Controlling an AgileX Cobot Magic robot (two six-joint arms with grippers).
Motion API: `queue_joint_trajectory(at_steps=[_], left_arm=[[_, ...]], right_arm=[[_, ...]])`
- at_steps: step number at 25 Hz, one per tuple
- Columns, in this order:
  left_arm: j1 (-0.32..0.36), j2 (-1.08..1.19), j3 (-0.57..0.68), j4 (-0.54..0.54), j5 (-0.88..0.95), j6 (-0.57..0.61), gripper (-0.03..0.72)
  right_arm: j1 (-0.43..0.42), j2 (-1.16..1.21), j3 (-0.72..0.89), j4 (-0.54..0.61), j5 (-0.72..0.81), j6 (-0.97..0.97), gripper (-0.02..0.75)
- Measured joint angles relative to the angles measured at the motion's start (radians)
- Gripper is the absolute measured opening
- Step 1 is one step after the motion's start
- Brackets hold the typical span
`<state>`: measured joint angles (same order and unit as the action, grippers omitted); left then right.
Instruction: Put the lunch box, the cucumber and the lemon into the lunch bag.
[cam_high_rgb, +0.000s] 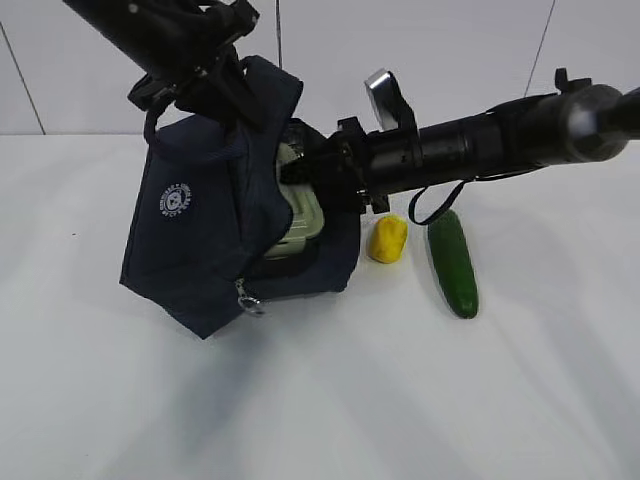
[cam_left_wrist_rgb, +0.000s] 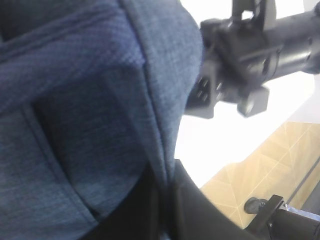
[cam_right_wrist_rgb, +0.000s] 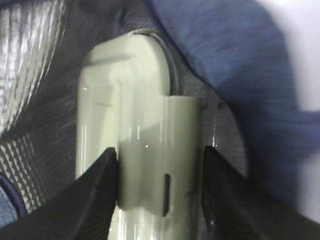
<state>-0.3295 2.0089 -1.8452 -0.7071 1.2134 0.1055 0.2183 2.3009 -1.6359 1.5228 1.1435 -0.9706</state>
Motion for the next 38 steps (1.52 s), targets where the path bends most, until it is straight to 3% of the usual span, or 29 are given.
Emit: queue_joint_trajectory(at_steps=[11, 22, 38], left_arm=[[0.0, 0.063, 0.0, -0.023, 0.005, 0.004, -0.009], [0.0, 0.068, 0.0, -0.029, 0.005, 0.009, -0.009], [0.0, 0.07, 0.0, -0.032, 0.005, 0.011, -0.009]], right_arm=[[0.032, 0.019, 0.0, -0.057, -0.046, -0.025, 0.376], [0.034, 0.103, 0.0, 0.014, -0.063, -0.036, 0.375], [0.034, 0.107, 0.0, 0.013, -0.085, -0.037, 0.383]])
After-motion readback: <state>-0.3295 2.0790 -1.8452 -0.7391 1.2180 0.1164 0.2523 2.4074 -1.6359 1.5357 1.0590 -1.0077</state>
